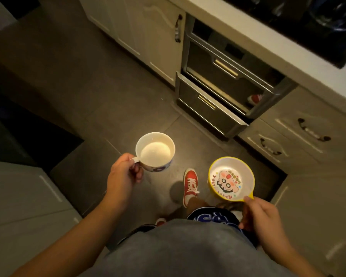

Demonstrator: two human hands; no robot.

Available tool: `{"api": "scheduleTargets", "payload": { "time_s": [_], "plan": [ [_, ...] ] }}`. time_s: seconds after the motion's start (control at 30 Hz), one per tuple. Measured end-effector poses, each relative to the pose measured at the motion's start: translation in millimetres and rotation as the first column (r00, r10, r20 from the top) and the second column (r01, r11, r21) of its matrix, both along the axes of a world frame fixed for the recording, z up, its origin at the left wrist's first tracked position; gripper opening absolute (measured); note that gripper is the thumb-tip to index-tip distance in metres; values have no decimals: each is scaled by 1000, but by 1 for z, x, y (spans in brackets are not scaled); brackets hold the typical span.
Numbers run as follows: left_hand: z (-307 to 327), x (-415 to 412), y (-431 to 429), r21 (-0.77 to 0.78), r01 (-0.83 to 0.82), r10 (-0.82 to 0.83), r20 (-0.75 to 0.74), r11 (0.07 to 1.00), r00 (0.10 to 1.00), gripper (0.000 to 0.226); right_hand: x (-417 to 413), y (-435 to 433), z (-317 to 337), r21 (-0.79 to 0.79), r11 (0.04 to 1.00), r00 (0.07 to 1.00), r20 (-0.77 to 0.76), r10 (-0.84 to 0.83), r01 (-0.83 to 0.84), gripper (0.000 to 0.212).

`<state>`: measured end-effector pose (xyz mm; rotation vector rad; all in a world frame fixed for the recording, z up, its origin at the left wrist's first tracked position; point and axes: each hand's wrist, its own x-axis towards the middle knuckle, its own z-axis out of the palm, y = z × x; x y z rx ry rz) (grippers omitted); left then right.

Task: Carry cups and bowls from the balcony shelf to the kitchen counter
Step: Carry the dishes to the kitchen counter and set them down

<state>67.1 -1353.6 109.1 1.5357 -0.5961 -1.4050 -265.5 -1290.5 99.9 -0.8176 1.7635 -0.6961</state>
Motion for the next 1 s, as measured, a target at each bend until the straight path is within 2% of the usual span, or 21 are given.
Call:
{"api": "scheduleTargets", "payload": {
  "time_s": [0.1, 0.3, 0.47, 0.6, 0.8, 1.0],
  "plan": [
    [5, -5, -47, -21, -83, 83, 2, 996, 997, 27, -7, -71, -4, 24, 998, 997, 57, 53, -55, 48],
    [15, 23, -97, 3, -281, 280, 50, 960, 959, 47, 24, -214, -7, -19, 957, 955, 70, 289, -288, 47],
    [16, 69, -113, 23, -460, 453, 137, 888, 881, 39, 102, -317, -5, -81, 885, 878, 114, 465, -458, 45],
    [11, 119, -135, 115, -584, 568, 150, 803, 810, 29, 186, -386, -5, -91, 824, 815, 123, 567, -559, 43],
    [9, 216, -186, 116, -598, 568, 216, 793, 795, 28, 290, -461, -1, -80, 800, 794, 93, 601, -595, 41],
    [18, 288, -268, 89, -581, 557, 197, 809, 807, 28, 335, -519, 11, -59, 824, 819, 91, 567, -564, 41]
  ]
}}
